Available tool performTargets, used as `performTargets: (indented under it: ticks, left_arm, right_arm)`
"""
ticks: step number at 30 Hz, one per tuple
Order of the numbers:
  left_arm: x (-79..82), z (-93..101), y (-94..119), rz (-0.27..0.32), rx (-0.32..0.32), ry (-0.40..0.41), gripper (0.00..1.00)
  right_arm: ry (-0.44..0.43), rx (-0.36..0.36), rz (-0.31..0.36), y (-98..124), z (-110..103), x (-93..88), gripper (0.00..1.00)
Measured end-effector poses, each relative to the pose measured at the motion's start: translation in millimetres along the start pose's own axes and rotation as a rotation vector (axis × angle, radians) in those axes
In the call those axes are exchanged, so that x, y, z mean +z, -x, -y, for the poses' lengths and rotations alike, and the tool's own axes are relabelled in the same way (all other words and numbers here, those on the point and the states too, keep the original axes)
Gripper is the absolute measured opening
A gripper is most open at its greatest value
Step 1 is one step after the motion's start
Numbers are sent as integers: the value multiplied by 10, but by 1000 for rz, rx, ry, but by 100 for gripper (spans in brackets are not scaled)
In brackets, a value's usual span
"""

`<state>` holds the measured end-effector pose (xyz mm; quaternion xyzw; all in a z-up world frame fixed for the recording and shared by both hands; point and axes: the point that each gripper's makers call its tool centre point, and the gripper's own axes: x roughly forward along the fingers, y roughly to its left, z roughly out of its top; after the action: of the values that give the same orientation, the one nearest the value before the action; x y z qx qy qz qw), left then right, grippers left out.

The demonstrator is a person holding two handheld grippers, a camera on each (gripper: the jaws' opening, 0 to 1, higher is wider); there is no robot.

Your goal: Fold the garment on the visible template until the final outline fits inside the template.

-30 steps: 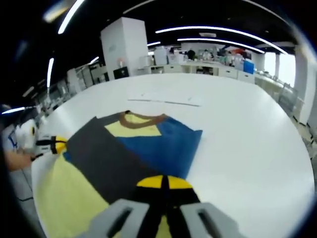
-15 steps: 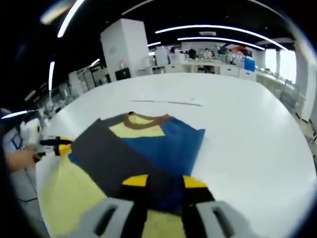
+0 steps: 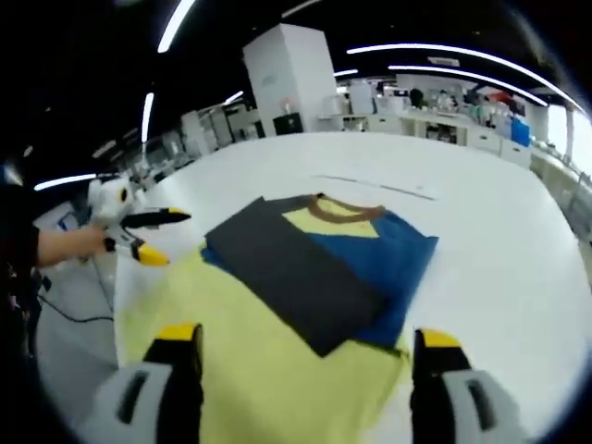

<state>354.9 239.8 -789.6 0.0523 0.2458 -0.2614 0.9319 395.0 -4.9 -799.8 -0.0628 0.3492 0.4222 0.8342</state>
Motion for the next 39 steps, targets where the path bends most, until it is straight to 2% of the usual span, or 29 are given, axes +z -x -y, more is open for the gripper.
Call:
performTargets:
  ticks: [1, 2, 8, 9, 11, 13, 19, 26, 32, 35, 39]
  left_arm:
    - [-29, -12, -17, 2, -6, -2, 84]
    - [-44, 63, 12, -3, -40, -7, 86]
    - [-150, 281, 182, -38, -100, -48, 92]
    - [-181, 262, 200, -42, -106, -37, 92]
    - [-217, 368, 273, -41, -132, -22, 93]
    - [-250, 416, 313, -56, -144, -52, 93]
    - [-369, 512, 407, -85, -191, -61, 92]
    - [-532, 699, 522, -128, -254, -108, 88]
    - [-684, 933, 608, -175, -298, -137, 83]
    - [-734, 1046, 644, -180, -332, -129, 79]
    - [-811, 1117, 667, -206, -347, -161, 74]
  right_arm:
    - [5, 5, -4, 28, -30, -24, 99]
    - [19, 19, -10, 72, -84, -64, 100]
    - [98, 70, -81, 258, -248, -321, 100]
    - [122, 75, -100, 283, -261, -365, 100]
    - [156, 86, -126, 342, -310, -460, 100]
    - [177, 111, -135, 396, -410, -525, 100]
    - [198, 175, -146, 515, -609, -692, 100]
    - [245, 213, -183, 606, -791, -922, 97]
    - [287, 205, -220, 650, -829, -1081, 91]
    - [310, 202, -263, 665, -835, -1197, 90]
    - [333, 195, -301, 672, -827, -1313, 84]
